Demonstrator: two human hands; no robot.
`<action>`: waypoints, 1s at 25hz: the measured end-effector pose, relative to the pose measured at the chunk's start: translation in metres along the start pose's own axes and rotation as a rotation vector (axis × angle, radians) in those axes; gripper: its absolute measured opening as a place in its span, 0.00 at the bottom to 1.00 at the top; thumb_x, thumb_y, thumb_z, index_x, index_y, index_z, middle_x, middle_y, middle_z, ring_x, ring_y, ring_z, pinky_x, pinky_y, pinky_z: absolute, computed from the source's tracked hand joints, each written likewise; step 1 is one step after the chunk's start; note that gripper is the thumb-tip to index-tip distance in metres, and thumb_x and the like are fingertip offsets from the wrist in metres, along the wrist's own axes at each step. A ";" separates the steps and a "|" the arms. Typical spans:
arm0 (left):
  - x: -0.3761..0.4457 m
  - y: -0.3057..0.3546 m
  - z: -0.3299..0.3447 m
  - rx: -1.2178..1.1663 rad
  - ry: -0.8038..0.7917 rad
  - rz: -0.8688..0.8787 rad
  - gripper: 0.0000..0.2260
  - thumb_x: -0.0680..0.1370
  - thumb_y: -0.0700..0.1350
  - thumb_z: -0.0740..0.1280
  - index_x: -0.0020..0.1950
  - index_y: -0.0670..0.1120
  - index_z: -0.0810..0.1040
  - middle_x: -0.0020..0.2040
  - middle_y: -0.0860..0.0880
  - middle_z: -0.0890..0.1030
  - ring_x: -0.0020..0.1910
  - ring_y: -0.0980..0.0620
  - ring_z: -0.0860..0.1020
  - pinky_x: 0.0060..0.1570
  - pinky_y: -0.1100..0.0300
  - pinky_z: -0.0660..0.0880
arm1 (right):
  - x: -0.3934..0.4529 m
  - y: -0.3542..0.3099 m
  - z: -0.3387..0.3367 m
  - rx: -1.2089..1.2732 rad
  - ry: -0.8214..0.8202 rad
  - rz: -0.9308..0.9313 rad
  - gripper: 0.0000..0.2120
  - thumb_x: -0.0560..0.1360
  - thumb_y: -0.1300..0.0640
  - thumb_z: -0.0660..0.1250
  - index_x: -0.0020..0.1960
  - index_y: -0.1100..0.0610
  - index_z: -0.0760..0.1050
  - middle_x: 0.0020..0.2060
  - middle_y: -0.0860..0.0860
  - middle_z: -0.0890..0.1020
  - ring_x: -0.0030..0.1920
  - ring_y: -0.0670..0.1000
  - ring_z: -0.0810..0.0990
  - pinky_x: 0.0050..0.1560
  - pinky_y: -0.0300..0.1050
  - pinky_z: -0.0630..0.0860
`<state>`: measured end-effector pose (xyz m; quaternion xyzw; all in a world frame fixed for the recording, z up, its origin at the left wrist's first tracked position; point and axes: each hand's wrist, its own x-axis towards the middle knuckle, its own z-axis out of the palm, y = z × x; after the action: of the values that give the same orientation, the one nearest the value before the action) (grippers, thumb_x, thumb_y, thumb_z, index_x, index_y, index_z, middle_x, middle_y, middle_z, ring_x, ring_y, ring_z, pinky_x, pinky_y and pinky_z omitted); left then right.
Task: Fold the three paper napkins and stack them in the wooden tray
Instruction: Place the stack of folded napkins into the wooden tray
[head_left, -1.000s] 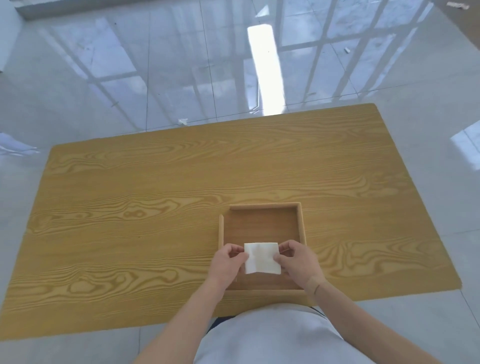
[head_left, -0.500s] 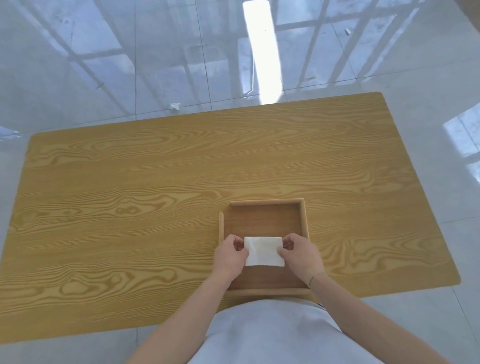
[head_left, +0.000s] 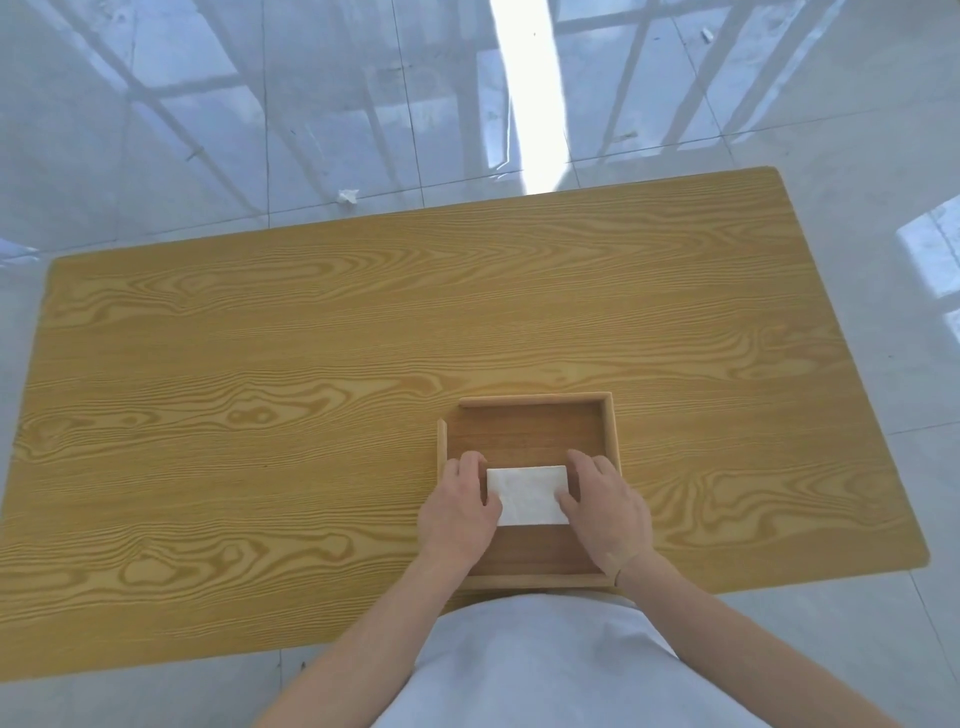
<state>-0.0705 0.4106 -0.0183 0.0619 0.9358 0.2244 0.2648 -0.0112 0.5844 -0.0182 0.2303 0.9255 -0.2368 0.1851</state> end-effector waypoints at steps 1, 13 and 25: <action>-0.001 -0.002 0.000 0.095 -0.003 0.097 0.20 0.76 0.53 0.67 0.66 0.52 0.67 0.57 0.53 0.72 0.53 0.50 0.75 0.45 0.56 0.76 | -0.001 0.003 0.001 -0.036 0.010 -0.070 0.29 0.76 0.47 0.67 0.74 0.49 0.63 0.62 0.46 0.74 0.58 0.50 0.76 0.49 0.45 0.76; 0.005 -0.010 0.005 0.629 -0.075 0.309 0.39 0.70 0.55 0.73 0.75 0.50 0.57 0.73 0.47 0.56 0.71 0.41 0.54 0.69 0.46 0.57 | 0.006 0.011 0.005 -0.383 -0.115 -0.344 0.41 0.68 0.50 0.75 0.76 0.51 0.60 0.72 0.52 0.65 0.67 0.57 0.67 0.63 0.52 0.71; 0.008 -0.009 0.001 0.646 -0.050 0.339 0.34 0.69 0.55 0.72 0.71 0.51 0.62 0.71 0.47 0.59 0.68 0.42 0.57 0.65 0.46 0.59 | 0.003 0.006 0.003 -0.406 -0.119 -0.333 0.38 0.69 0.50 0.73 0.75 0.52 0.61 0.72 0.52 0.64 0.66 0.57 0.68 0.61 0.51 0.72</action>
<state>-0.0769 0.4047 -0.0277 0.3020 0.9281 -0.0438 0.2132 -0.0101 0.5890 -0.0241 0.0189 0.9666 -0.0869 0.2402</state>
